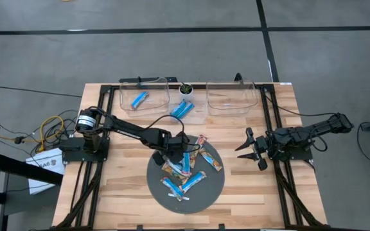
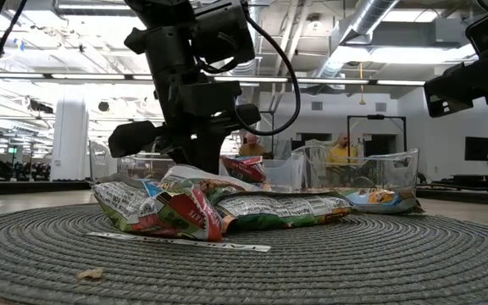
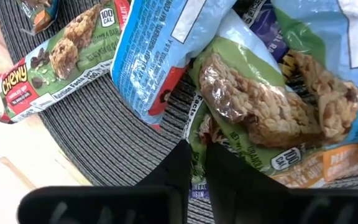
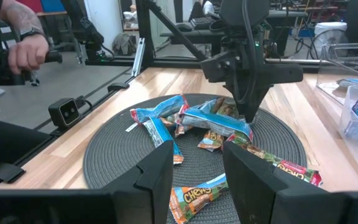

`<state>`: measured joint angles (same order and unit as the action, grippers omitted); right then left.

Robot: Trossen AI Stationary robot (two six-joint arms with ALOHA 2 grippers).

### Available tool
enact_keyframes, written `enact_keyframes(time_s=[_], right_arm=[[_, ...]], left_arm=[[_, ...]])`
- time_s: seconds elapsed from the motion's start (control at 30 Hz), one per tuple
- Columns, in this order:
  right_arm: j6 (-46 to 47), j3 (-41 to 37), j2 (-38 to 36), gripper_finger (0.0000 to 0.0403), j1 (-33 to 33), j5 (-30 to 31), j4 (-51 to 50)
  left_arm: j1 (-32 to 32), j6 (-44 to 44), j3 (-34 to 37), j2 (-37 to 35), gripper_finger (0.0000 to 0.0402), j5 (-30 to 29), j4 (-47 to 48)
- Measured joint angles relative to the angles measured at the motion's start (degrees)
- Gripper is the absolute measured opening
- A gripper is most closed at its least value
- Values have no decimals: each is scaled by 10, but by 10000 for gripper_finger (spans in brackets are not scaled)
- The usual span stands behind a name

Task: Pick and place Granola Bars by type
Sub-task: Put the blue granola bar into the white bin

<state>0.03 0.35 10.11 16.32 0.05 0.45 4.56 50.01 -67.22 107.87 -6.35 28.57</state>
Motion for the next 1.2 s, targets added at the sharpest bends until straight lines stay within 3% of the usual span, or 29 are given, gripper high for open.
enact_keyframes(time_s=[0.17, 0.57, 0.97, 1.2], right_arm=[[0, 0, 0, 133, 0, 0, 0], [0, 0, 0, 133, 0, 0, 0], [0, 0, 0, 134, 0, 0, 0], [0, 0, 0, 133, 0, 0, 0]], left_arm=[[2, -14, 0, 0, 23, -14, 0], [15, -13, -31, 1, 23, -167, 7], [30, -14, -55, 1, 23, -227, 11], [30, -24, -55, 1, 23, -317, 12]])
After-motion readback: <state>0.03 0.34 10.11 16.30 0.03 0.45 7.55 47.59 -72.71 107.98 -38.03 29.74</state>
